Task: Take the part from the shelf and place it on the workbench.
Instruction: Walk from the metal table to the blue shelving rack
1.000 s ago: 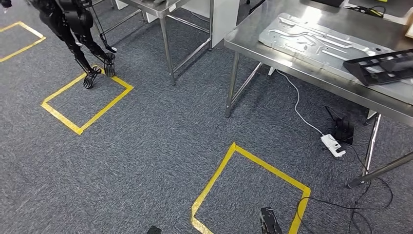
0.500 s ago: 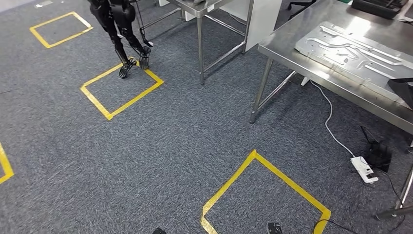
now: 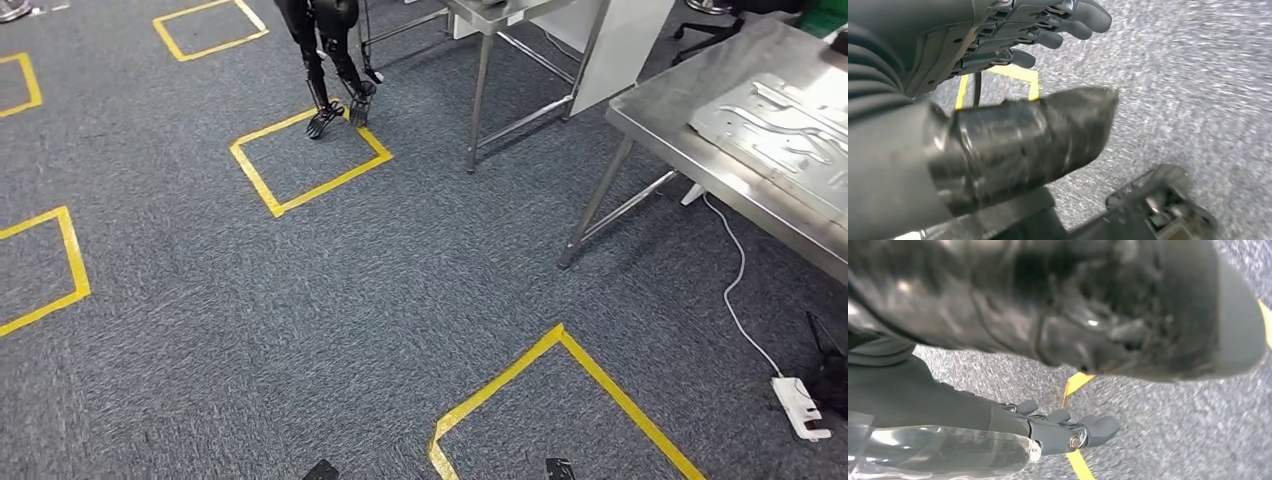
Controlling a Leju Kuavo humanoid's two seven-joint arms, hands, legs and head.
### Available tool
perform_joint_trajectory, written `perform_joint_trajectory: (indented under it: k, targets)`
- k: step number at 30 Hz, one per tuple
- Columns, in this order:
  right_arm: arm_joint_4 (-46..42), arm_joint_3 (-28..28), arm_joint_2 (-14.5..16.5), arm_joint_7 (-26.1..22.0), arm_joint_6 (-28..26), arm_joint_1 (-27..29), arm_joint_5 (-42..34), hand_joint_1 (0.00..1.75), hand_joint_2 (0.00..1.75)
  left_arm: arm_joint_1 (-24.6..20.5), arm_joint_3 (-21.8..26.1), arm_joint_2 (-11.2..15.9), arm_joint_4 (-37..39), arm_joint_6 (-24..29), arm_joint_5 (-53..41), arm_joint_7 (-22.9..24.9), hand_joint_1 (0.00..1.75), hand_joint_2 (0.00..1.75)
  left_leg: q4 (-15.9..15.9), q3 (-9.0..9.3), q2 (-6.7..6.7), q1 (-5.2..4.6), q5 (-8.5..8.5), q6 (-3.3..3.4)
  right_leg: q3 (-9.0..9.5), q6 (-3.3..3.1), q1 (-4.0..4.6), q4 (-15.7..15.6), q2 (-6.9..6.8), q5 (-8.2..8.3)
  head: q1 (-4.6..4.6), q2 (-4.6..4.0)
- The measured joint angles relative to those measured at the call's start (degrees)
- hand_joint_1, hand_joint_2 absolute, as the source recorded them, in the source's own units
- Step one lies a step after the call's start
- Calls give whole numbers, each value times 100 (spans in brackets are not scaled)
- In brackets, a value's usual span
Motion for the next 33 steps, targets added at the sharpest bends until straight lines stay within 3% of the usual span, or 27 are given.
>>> perform_joint_trajectory:
  k: [1,3,5,6,7,8,10,12,13,14,15,17,19,21,22,24,25,26,28,30,32,33]
  targets:
    - [-2,1,7,43,11,-31,38,0,0,17,-8,7,0,44,39,-24,0,175,-30,12,-58,14,21,30,-37,26,-12,107,120,-88,13,0]
    - [-5,5,10,138,14,-75,106,0,0,43,-13,15,0,143,146,-118,0,175,-67,22,-183,36,55,84,-279,58,-41,668,462,-418,42,0]
    - [-7,24,13,209,20,-80,168,0,0,73,-13,20,0,239,309,-220,0,175,-66,13,-345,36,66,112,-626,74,-45,1388,607,-700,51,0]
    - [-7,36,14,230,26,-81,203,0,0,100,-13,22,0,291,410,-254,0,175,-63,16,-437,36,66,115,-719,81,-50,1551,629,-694,51,0]
    - [-7,47,15,244,34,-90,237,0,0,132,-12,25,0,343,512,-274,0,175,-55,22,-533,38,66,114,-717,88,-62,1500,647,-573,50,0]
    - [-8,55,15,248,40,-111,267,0,0,159,-11,26,0,393,607,-285,0,175,-39,27,-623,42,62,107,-616,93,-81,1234,686,-360,51,0]
    - [-10,62,15,245,40,-175,330,0,0,184,-9,18,0,485,745,-287,0,175,31,-6,-787,45,41,68,-331,98,-142,505,995,6,51,0]
    - [-13,93,15,245,26,-241,368,0,0,176,-8,-2,0,551,804,-278,0,175,88,-89,-939,57,43,-5,-207,83,-169,150,1274,90,48,0]
    - [-15,116,15,249,20,-265,375,0,0,174,-7,-13,0,569,815,-273,0,175,97,-126,-1015,67,60,-49,-206,62,-156,128,1293,76,46,0]
    - [-20,135,17,252,19,-285,379,0,0,185,-6,-20,0,581,823,-270,0,175,84,-157,-1092,84,82,-89,-200,25,-154,121,1219,86,44,0]
    - [-28,147,20,255,19,-302,380,0,0,202,-5,-26,0,589,828,-268,0,175,106,-183,-1059,90,75,-119,-181,-19,-151,94,1140,103,45,0]
    - [-46,154,27,257,19,-332,381,0,0,218,-4,-31,0,595,831,-261,0,175,397,-335,-767,81,-90,-166,-141,-109,-150,40,969,139,12,0]
    - [-54,156,28,258,18,-342,382,0,0,202,-3,-35,0,595,831,-257,0,175,1077,-659,-423,83,-427,-200,-130,-162,-113,26,775,140,-21,0]
    - [-54,157,27,261,18,-338,382,0,0,197,-2,-37,0,595,831,-257,0,175,1634,-928,-324,103,-608,-228,-130,-182,-85,32,570,124,-21,0]
    - [-54,158,26,263,18,-340,382,0,0,208,-2,-37,0,595,831,-257,0,175,1644,-923,-302,111,-557,-235,-129,-183,-79,36,482,115,-21,0]
    - [-59,159,27,263,18,-355,382,0,0,228,-2,-38,0,595,832,-257,0,175,1046,-581,-205,116,-226,-228,-112,-165,-76,48,338,91,-23,0]
    - [-61,159,28,263,18,-364,382,0,0,226,-2,-39,0,595,831,-257,0,175,654,-365,-78,99,-102,-207,-99,-148,-69,50,279,77,-23,0]
    - [-63,159,28,263,18,-372,382,0,0,218,-2,-40,0,595,831,-257,0,175,337,-194,30,82,-12,-181,-85,-122,-54,54,224,60,-18,0]
    - [-64,159,29,263,18,-390,382,0,0,205,0,-42,0,596,830,-257,0,175,107,-87,124,34,-3,-118,-57,-63,-33,42,130,43,-11,0]
    - [-75,159,32,263,18,-400,382,0,0,215,1,-44,0,597,831,-256,0,175,61,-74,6,32,31,-48,-24,6,-42,26,69,22,-10,0]
    - [-90,160,33,263,18,-408,382,0,0,225,1,-51,0,601,832,-255,0,175,-6,-39,-102,54,71,23,-86,58,-64,212,247,-132,6,0]
    - [-94,161,33,263,18,-411,382,0,0,222,1,-56,0,602,832,-255,0,175,-26,-27,-157,64,86,51,-209,71,-76,482,396,-292,19,0]
